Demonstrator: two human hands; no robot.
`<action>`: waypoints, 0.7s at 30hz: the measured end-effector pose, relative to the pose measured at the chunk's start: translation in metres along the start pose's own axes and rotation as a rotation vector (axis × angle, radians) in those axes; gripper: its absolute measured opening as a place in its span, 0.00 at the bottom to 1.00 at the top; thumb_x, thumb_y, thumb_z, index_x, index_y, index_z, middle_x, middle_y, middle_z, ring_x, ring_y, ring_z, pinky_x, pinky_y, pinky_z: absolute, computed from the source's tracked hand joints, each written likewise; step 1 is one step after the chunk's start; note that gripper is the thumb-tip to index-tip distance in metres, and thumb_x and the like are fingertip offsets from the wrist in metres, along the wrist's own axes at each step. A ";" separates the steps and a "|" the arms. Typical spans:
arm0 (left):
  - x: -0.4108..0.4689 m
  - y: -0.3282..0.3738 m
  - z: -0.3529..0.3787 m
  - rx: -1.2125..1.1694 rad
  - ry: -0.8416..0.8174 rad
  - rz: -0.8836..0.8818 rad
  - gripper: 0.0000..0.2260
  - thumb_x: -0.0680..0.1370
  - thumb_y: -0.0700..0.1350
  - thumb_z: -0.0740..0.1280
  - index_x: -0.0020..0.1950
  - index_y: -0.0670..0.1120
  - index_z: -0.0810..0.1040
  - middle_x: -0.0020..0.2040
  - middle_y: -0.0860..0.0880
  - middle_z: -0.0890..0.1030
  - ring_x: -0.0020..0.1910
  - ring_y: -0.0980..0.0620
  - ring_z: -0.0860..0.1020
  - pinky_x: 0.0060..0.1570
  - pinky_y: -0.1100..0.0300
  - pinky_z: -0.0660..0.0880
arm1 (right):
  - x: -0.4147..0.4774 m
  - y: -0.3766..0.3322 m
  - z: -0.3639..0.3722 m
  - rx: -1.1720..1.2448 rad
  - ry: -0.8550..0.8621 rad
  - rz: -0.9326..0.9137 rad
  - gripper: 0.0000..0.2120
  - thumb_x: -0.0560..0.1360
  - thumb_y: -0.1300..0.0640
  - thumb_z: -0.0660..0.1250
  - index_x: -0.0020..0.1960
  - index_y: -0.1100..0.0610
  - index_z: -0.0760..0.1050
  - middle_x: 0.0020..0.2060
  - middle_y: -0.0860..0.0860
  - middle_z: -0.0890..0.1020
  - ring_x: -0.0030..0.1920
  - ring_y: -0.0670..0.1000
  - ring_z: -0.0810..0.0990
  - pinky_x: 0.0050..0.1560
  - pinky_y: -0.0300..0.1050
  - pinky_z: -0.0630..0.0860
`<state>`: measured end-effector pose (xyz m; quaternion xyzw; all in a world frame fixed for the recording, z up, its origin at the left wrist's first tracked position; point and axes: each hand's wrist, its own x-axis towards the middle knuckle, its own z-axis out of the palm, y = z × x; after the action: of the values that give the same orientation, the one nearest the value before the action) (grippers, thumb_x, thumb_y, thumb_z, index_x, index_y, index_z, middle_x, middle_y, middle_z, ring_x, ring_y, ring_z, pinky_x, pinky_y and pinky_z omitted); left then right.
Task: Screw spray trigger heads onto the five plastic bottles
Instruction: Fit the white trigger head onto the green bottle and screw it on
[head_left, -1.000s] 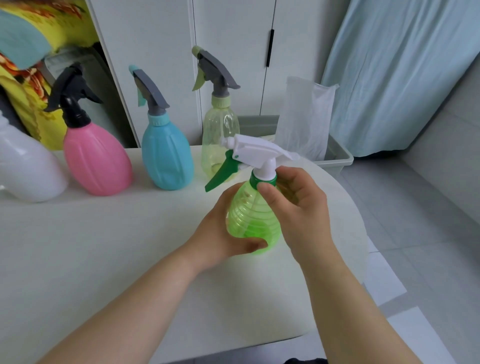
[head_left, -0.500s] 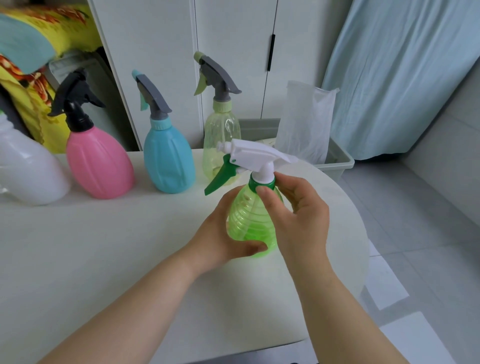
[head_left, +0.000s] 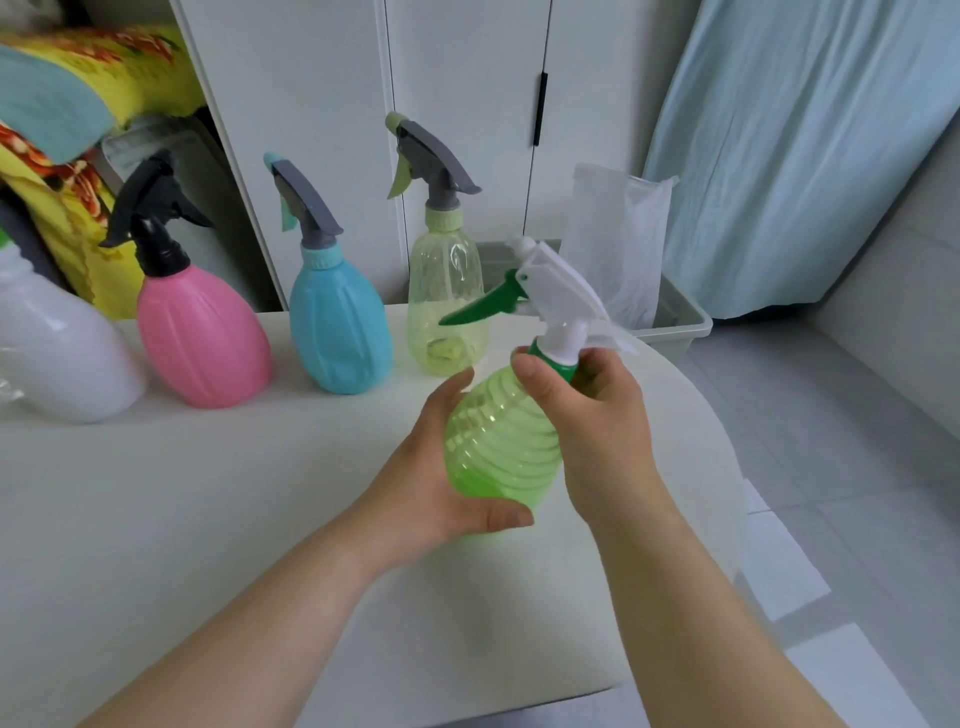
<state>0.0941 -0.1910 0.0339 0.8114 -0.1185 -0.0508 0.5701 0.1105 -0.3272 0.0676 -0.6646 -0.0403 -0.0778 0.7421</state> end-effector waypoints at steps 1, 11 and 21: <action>-0.003 0.001 0.001 0.001 0.003 -0.001 0.48 0.48 0.55 0.75 0.64 0.60 0.57 0.58 0.65 0.69 0.57 0.69 0.70 0.56 0.69 0.69 | 0.001 0.000 -0.001 0.017 -0.055 0.011 0.07 0.63 0.58 0.74 0.34 0.50 0.77 0.30 0.46 0.83 0.33 0.42 0.80 0.34 0.37 0.76; -0.004 0.010 -0.001 0.137 -0.063 -0.019 0.33 0.52 0.51 0.75 0.50 0.68 0.63 0.51 0.65 0.74 0.51 0.73 0.72 0.44 0.78 0.70 | -0.004 -0.001 -0.010 0.089 -0.155 0.019 0.06 0.60 0.58 0.65 0.26 0.50 0.76 0.28 0.43 0.82 0.38 0.43 0.80 0.44 0.43 0.76; -0.002 -0.004 0.021 0.323 0.174 0.044 0.44 0.55 0.52 0.77 0.66 0.57 0.58 0.63 0.57 0.71 0.60 0.56 0.72 0.55 0.62 0.67 | -0.007 0.002 0.000 0.052 0.227 0.031 0.12 0.68 0.61 0.67 0.27 0.51 0.74 0.26 0.40 0.82 0.31 0.36 0.78 0.37 0.36 0.75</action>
<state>0.0879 -0.2090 0.0231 0.8908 -0.0930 0.0518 0.4417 0.1041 -0.3269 0.0645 -0.6325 0.0526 -0.1399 0.7600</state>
